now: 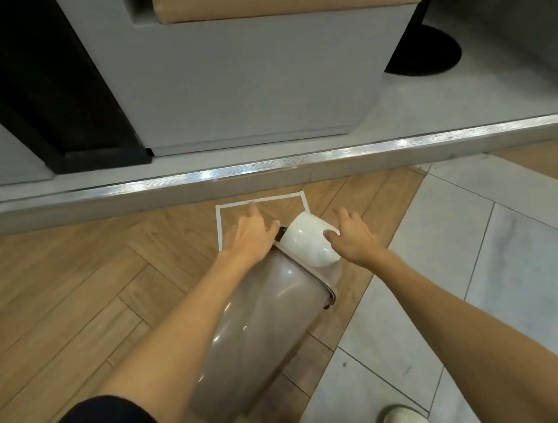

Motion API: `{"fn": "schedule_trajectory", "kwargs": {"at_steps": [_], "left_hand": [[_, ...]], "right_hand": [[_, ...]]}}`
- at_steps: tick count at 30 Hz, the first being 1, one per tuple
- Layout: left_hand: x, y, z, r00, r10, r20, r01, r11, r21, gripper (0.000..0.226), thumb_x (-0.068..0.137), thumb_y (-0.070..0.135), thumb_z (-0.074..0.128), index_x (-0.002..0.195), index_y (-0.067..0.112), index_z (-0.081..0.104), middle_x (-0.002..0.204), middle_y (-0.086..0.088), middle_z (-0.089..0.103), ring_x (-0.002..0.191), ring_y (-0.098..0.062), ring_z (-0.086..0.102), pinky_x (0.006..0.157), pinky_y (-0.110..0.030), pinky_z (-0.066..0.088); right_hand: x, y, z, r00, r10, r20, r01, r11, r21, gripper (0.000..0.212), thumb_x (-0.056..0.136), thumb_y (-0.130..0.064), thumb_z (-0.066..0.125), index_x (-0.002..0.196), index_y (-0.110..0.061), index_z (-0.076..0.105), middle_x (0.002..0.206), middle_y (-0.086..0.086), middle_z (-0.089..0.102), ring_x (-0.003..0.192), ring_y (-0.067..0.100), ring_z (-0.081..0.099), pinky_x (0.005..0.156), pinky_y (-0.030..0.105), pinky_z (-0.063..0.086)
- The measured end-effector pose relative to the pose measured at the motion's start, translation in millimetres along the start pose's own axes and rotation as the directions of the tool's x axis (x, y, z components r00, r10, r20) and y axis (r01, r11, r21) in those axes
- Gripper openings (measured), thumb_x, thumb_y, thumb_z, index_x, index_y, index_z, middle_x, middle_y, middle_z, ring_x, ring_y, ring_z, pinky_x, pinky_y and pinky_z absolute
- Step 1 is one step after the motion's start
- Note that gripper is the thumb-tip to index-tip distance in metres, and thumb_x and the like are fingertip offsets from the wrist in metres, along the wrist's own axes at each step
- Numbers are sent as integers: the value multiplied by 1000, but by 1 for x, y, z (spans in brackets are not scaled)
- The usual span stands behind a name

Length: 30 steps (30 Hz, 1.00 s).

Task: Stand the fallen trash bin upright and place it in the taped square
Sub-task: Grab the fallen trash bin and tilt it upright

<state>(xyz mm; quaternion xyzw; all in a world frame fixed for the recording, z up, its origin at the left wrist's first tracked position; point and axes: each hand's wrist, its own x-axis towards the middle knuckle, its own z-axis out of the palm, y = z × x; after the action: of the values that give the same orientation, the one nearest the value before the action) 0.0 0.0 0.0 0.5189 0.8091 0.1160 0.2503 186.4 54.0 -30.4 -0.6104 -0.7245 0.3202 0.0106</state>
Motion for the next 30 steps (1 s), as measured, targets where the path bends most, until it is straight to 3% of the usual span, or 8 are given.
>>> {"fn": "schedule_trajectory", "kwargs": {"at_steps": [4,8,14,17,22,25,27,30], "left_hand": [[-5,-10,7,983,-164,79,172,978,-118,54,91,54,44,98,3,60,111,-18,64,95,-35,59,74,-35,44],[-7,-13,10,963,-198,182,240,938,-252,48,93,52,44,72,8,51,95,-7,55,80,-23,50,67,-29,37],[-11,-4,16,968,-214,129,249,866,-434,42,91,34,51,55,13,48,66,-1,51,56,-13,45,48,-27,32],[-14,0,18,964,-248,99,265,842,-469,41,90,31,53,55,11,45,65,0,48,55,-12,42,47,-27,30],[-19,4,9,971,-237,-17,198,846,-494,41,91,26,46,55,8,44,66,-4,47,63,-19,42,49,-30,30],[-22,3,6,990,-133,-49,96,882,-462,29,93,17,40,84,2,63,89,-13,58,90,-22,42,71,-29,34],[-22,3,10,993,-114,-15,95,892,-442,28,92,21,42,87,2,62,101,-17,60,94,-26,48,75,-29,36],[-20,8,15,992,-117,-41,95,931,-352,31,91,29,50,105,4,59,119,-15,55,110,-32,51,86,-39,43]], "right_hand": [[-11,12,18,986,150,70,-159,975,153,61,99,-24,51,150,-2,26,146,22,43,125,40,50,90,41,46],[-18,10,30,943,305,130,-332,878,345,57,101,-22,47,149,3,31,141,21,50,125,36,52,87,36,46],[-32,8,36,698,450,557,-715,395,577,69,104,-48,35,158,-9,16,164,16,23,147,43,27,114,62,32],[-32,9,41,645,423,636,-751,198,630,65,102,-49,41,152,-11,27,157,18,31,136,49,39,90,66,51],[-31,7,35,732,412,543,-660,229,716,24,100,-30,46,111,-9,49,114,13,50,99,29,51,64,38,49],[-25,-1,25,770,428,474,-599,225,769,14,100,-20,48,96,-7,50,91,12,46,71,21,46,58,28,47],[-23,-11,19,782,423,458,-588,257,767,12,100,-15,48,98,-4,50,92,13,46,70,21,49,58,27,49],[-24,-23,16,765,407,500,-613,220,759,30,99,-16,52,126,-5,46,105,18,48,100,30,58,75,34,54]]}}
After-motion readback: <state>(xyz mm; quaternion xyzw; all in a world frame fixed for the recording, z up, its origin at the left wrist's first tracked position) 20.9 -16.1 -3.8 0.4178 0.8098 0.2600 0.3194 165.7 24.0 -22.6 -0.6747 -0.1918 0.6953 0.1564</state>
